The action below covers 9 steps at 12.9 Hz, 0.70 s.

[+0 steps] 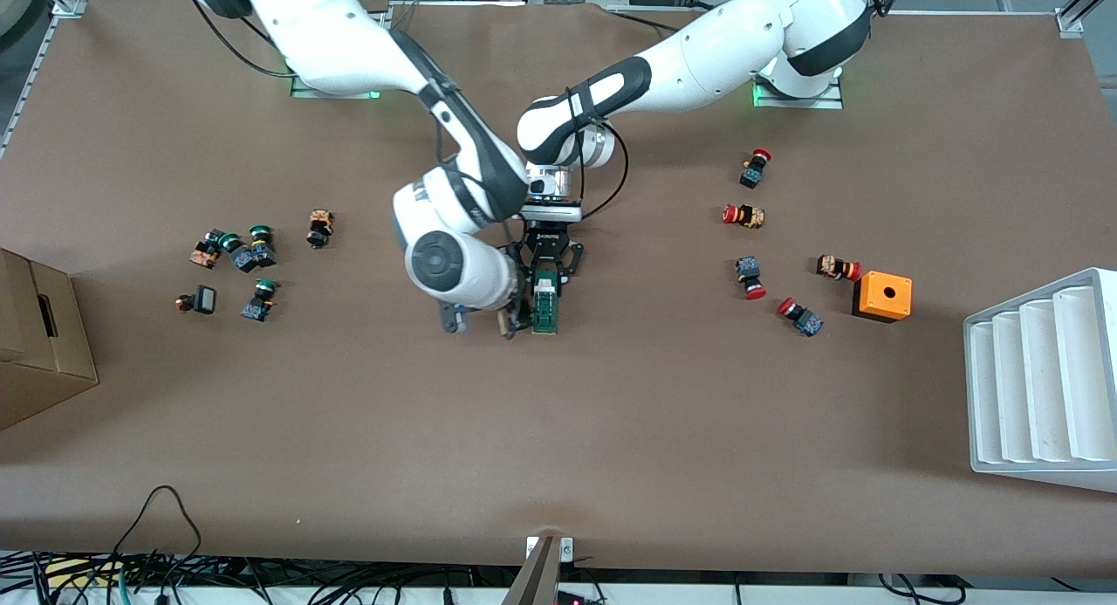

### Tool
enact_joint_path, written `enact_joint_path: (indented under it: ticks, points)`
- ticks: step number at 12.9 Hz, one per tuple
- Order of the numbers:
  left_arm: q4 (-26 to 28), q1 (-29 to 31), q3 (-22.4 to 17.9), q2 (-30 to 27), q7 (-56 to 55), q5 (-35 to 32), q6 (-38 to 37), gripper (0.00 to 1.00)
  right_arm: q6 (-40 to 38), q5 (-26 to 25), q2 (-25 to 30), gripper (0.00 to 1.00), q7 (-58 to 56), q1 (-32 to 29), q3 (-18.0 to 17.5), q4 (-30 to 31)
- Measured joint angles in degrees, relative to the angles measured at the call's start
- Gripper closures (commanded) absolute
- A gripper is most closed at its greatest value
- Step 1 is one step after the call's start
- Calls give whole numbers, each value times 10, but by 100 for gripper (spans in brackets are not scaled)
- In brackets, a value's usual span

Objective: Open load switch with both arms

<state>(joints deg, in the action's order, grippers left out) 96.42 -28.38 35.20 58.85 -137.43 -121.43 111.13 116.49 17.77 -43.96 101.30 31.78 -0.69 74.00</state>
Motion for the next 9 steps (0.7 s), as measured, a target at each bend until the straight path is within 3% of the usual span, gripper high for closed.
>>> enact_joint_path:
  ticks: [2,3,4,5,9]
  points:
    - [0,0,0,0,0,0,0,73,-35,-2,36,1,-90,-37,0,-2]
    - [0,0,0,0,0,0,0,56,-58,-3,55,1,-148,-55,0,-2]
    - [0,0,0,0,0,0,0,23,-81,-9,75,1,-214,-73,1,1]
    - [0,0,0,0,0,0,0,1,-100,-20,96,1,-278,-90,1,9]
    - [-9,10,-2,0,19,-1,1,1,-124,-64,197,1,-516,-148,0,81]
